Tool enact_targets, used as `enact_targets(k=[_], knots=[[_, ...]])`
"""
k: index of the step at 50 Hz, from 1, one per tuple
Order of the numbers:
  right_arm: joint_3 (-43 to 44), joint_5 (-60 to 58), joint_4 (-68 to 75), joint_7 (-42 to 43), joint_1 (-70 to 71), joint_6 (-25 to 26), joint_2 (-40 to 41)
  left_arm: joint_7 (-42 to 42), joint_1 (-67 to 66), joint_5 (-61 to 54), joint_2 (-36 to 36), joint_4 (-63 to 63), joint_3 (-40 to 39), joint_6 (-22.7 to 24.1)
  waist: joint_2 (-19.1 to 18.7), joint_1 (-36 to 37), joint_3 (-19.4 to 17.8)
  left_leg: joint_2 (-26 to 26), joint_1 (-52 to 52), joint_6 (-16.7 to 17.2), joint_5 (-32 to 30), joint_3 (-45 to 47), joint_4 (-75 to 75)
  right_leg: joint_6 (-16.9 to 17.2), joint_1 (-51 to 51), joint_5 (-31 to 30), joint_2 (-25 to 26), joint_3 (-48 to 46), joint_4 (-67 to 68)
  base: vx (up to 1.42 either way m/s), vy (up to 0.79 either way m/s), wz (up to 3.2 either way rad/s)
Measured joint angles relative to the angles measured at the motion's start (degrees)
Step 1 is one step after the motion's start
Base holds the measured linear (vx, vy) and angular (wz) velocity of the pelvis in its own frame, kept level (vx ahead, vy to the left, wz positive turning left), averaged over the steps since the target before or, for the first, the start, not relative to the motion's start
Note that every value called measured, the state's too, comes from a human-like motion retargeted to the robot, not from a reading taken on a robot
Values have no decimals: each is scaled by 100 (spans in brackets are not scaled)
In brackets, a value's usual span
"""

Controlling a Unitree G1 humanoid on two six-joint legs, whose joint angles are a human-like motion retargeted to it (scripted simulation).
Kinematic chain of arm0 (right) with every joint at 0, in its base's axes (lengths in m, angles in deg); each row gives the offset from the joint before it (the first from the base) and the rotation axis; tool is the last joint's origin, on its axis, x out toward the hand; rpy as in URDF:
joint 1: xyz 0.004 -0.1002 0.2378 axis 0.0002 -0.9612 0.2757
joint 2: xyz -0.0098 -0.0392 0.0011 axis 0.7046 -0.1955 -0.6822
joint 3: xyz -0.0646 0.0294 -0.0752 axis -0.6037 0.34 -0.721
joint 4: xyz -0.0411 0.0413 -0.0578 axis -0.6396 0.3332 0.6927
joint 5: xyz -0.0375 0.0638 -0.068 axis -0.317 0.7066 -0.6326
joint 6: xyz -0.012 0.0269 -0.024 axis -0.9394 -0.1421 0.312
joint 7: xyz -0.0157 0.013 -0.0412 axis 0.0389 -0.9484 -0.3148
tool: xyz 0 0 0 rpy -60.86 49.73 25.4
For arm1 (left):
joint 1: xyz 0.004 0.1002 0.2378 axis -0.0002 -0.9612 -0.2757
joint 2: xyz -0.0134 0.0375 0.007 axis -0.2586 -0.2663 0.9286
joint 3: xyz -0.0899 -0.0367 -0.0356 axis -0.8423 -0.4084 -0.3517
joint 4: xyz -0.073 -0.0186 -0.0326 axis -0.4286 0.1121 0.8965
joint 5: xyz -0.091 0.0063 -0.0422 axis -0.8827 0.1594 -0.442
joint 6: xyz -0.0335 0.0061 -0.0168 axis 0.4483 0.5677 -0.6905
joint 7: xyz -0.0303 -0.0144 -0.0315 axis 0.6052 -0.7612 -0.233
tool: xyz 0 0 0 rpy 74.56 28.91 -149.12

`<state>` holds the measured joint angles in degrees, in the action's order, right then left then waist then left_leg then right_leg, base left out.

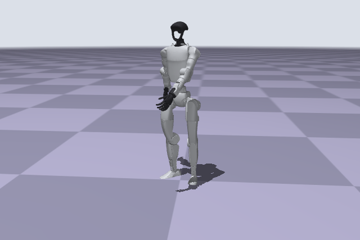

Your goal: In place motions

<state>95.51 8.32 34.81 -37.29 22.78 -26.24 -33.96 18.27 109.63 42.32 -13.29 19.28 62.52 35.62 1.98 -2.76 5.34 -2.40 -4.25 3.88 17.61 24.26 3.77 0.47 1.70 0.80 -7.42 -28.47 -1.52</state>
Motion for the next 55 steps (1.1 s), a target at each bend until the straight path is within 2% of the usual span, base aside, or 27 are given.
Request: enact_targets(k=[5, 10, 12, 15, 18, 20, 23, 27, 33, 38, 40, 41, 42, 43, 44, 46, 49, 55], knots=[[-363, 55, 0, -328, 657, 98, 364, 129, -706, 44, -42, 384, -88, -12, -59, 83, 73, -19, 0, 5, -9, 25, -25, -9, -35, 13, 30, 2, 8, 0, 0, 0], [-1353, 121, 0, -941, 1916, 79, 912, 140, -1889, 165, -243, 1358, -480, -120, -135, 168, 130, -68, 94, 24, -7, 136, -68, -32, -78, 1, 87, 105, 37, 1, -1, -14], [-1877, 47, -58, -1444, 2707, -36, 1238, -33, -2575, 307, -359, 1971, -897, -303, -192, 244, 138, -103, 172, 49, 0, 215, -102, -40, -121, -15, 112, 197, 70, 1, 0, -36], [-2293, -210, -730, -2326, 3499, -136, 1664, 3, -3723, 342, -521, 2162, -1411, -671, -268, 336, 49, -144, 295, 75, 6, 351, -162, -46, -173, -40, 151, 339, 117, 0, -1, -41], [-2518, -235, -1633, -3212, 4066, -389, 2036, 362, -4880, 311, -684, 2162, -1775, -997, -291, 421, -41, -169, 401, 101, 2, 444, -207, -48, -193, -59, 180, 450, 147, 0, -1, -31], [-2609, -89, -2077, -3520, 4431, -653, 2230, 619, -5561, 417, -778, 2162, -2010, -1001, -295, 443, -68, -180, 438, 115, -7, 470, -224, -50, -190, -63, 198, 469, 150, 0, 0, 0], [-2759, 140, -2366, -3466, 4846, -964, 2374, 734, -6261, 520, -858, 2162, -2274, -973, -287, 403, -67, -186, 453, 124, -24, 456, -229, -45, -164, -51, 205, 427, 152, 0, 0, 0], [-2846, 39, -2642, -3057, 5038, -1038, 2448, 572, -6708, 382, -869, 2162, -2545, -1084, -251, 287, -75, -182, 411, 121, -46, 360, -199, -27, -91, -9, 192, 272, 146, 0, -1, 33], [-2845, -288, -2425, -2821, 4347, -1051, 2155, 423, -5870, -414, -649, 2162, -2761, -882, -174, 231, 10, -126, 279, 95, -62, 202, -139, -4, -10, 44, 149, 52, 102, 4, 2, 32], [-2385, -674, -1414, -2386, 3362, -592, 1775, -35, -4289, -1098, -413, 2162, -1958, -463, -85, 284, 63, -53, 200, 59, -65, 86, -92, 13, 82, 72, 101, -113, 54, 3, 3, 6], [-2122, -759, -796, -2042, 2985, -309, 1611, -123, -3577, -1111, -334, 2162, -1446, -255, 111, 1238, -57, -179, 369, 159, -246, 987, -215, -34, -15, -45, 49, 793, 40, 3, 2, -333], [-2017, -765, -551, -1880, 2799, -150, 1523, -134, -3243, -911, -335, 2162, -1243, -216, 74, 1784, -98, -90, 497, 9, -283, 1458, -420, -86, -91, -109, 212, 1326, 46, 2, -1, -314], [-1873, -765, -316, -1706, 2601, 11, 1424, -138, -2908, -700, -338, 2130, -956, -179, 49, 1785, -92, -35, 495, -53, -253, 1403, -442, -89, -81, -107, 261, 1307, 46, -1, -5, 172], [-1650, -755, -102, -1506, 2378, 179, 1305, -133, -2570, -467, -347, 2035, -500, -145, 47, 695, 9, -46, 234, 58, -87, 296, -97, 7, 100, 30, 86, 182, 31, -2, -5, 392], [-1512, -733, -19, -1374, 2133, 317, 1193, -50, -2309, -283, -367, 1841, -214, -109, 51, 455, 30, -50, 136, 48, -69, 95, -11, 23, 129, 56, 51, -26, 22, -3, -4, 316], [-1273, -703, 0, -1225, 1688, 488, 990, 145, -1936, -22, -402, 1389, 91, -41, 47, 648, 1, -21, 100, -79, -127, 345, -62, -11, 77, 22, 115, 272, 13, -1, -4, -63], [-824, -619, 0, -1041, 1112, 495, 666, 208, -1480, 149, -421, 755, 237, 133, 46, 457, 18, -7, 75, -103, -115, 341, -66, -19, 51, 14, 124, 300, 8, 0, -2, -8], [-136, -10, 0, -604, 490, 324, 219, -114, -884, 7, -261, 135, 3, 426, 17, 305, -31, -9, 75, -96, -89, 380, -60, -44, -17, -17, 110, 407, 21, -1, 0, -3]])
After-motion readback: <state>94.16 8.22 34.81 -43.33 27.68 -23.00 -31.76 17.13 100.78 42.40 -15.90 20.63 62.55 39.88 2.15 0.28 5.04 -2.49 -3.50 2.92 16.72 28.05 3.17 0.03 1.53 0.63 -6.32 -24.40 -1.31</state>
